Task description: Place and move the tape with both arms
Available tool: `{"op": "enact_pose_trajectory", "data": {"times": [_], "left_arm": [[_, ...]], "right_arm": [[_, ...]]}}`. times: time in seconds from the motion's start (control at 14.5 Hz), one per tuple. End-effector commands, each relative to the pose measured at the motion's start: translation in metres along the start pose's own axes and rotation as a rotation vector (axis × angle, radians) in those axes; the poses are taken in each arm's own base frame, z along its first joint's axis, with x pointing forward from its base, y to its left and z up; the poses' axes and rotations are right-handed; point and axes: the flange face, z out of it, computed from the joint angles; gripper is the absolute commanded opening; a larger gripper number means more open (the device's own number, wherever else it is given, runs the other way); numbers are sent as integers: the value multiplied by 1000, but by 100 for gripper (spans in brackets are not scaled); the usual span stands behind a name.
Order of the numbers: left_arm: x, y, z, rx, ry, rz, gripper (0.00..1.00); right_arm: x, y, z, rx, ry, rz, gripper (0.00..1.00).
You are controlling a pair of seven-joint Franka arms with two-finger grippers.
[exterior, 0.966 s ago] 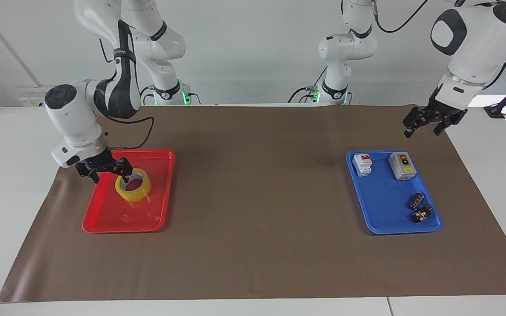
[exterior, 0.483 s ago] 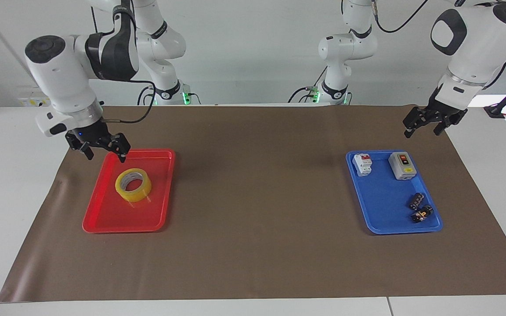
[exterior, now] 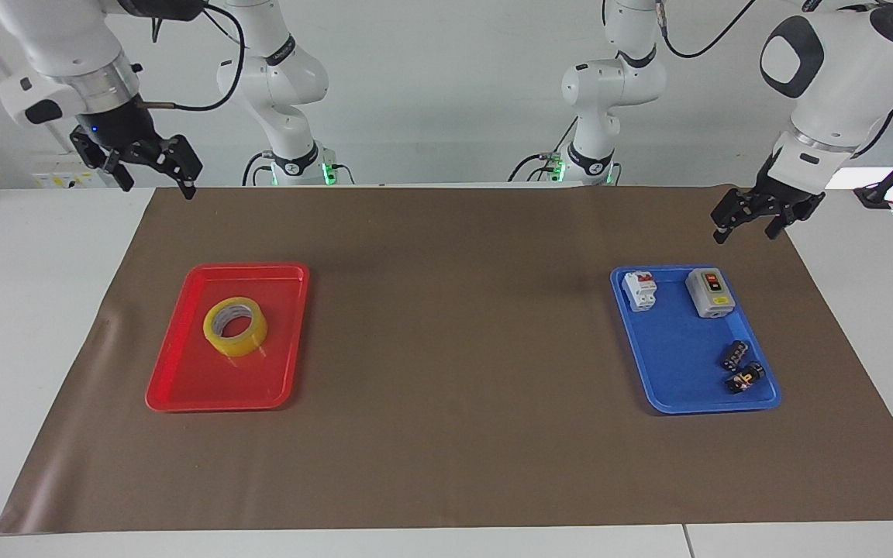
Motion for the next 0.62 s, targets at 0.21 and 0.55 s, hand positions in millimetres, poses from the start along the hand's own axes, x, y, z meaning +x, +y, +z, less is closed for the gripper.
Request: {"op": "enact_pose_trajectory", "data": {"times": [0.21, 0.55], "left_arm": [[-8, -1, -3, 10, 0, 12, 100], [-9, -1, -3, 10, 2, 12, 100]], "right_arm": [[13, -5, 5, 10, -10, -7, 100], [9, -22, 3, 4, -6, -38, 100]]}}
